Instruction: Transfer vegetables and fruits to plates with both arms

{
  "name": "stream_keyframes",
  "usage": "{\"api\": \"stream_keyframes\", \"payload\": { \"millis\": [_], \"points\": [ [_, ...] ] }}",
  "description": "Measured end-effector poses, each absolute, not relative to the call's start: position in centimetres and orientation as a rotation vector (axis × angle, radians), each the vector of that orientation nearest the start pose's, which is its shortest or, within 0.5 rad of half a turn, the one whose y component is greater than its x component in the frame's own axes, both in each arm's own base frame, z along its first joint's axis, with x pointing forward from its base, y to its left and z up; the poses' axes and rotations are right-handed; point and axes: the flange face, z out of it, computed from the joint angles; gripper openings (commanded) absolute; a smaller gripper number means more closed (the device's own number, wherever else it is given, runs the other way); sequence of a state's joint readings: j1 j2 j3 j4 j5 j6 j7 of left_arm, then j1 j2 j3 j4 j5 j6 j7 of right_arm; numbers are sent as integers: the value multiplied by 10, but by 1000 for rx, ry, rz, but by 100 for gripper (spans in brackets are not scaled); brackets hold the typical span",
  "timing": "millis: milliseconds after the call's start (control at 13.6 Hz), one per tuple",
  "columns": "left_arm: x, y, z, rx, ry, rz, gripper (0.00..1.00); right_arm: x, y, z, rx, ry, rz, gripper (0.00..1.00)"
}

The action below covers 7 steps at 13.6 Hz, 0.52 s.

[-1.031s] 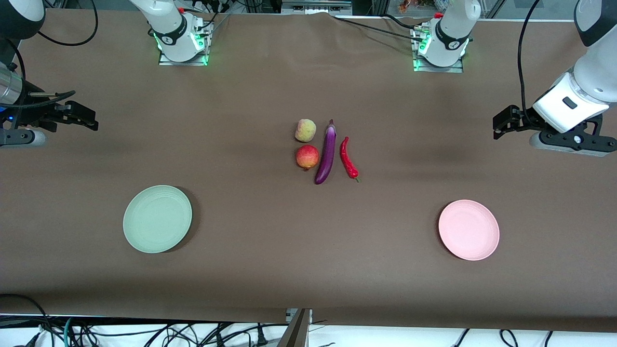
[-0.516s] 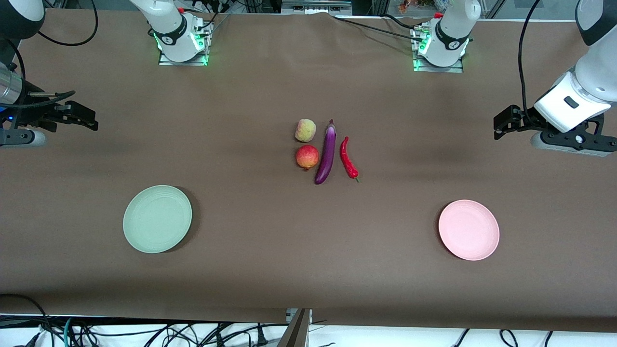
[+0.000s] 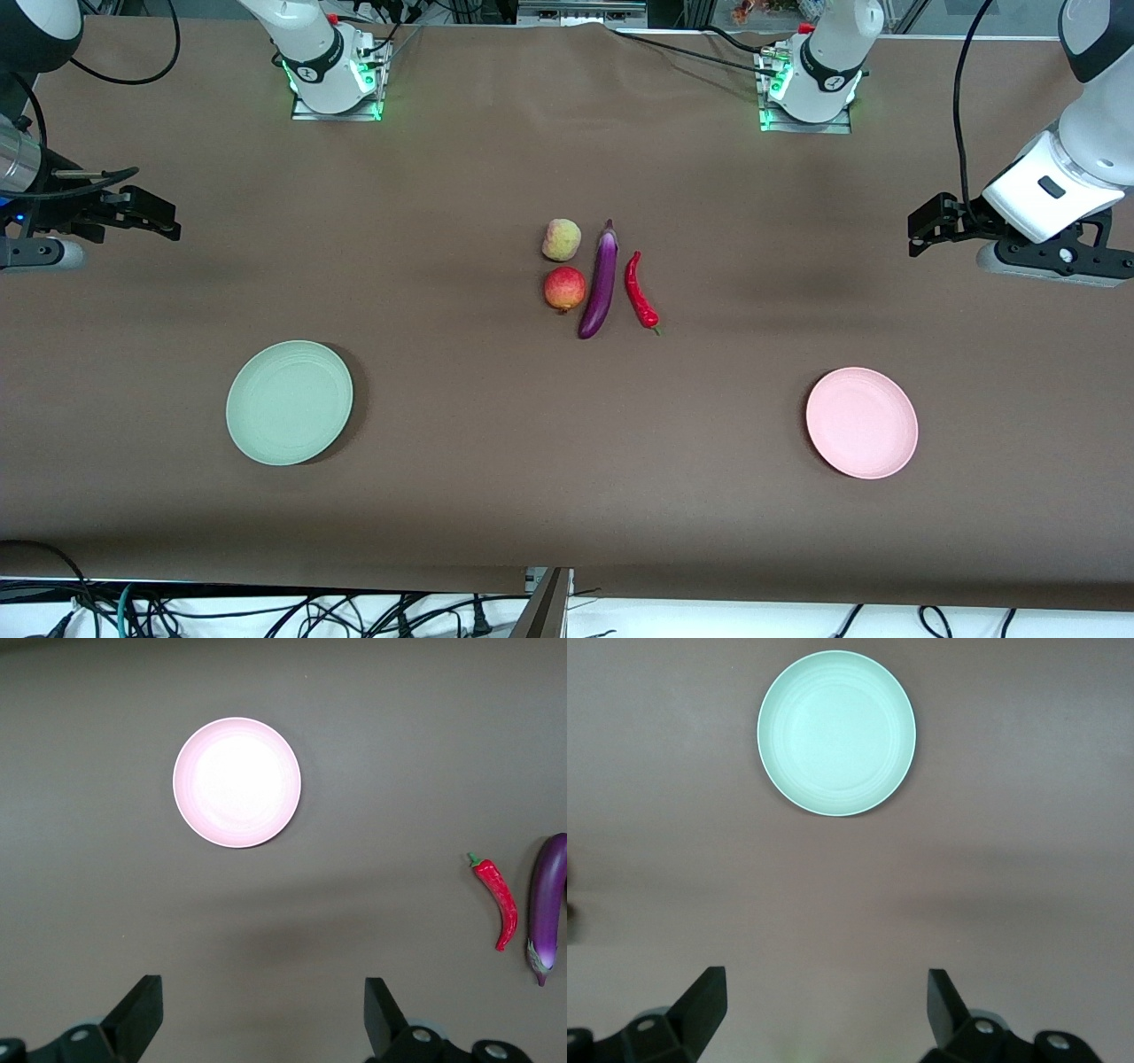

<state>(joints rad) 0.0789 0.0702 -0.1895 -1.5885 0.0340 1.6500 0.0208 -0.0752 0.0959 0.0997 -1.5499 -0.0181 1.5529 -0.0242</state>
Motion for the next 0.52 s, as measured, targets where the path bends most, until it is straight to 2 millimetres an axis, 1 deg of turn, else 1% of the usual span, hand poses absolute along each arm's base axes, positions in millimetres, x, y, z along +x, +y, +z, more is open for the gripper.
{"api": "stream_keyframes", "payload": {
  "millis": [295,516],
  "points": [
    [578,-57,584,-3114,208,10,100,580,10,578,-3146,-76,146,100],
    [578,-57,584,-3114,208,10,100,583,10,573,-3144,-78,149,100]
  ]
}}
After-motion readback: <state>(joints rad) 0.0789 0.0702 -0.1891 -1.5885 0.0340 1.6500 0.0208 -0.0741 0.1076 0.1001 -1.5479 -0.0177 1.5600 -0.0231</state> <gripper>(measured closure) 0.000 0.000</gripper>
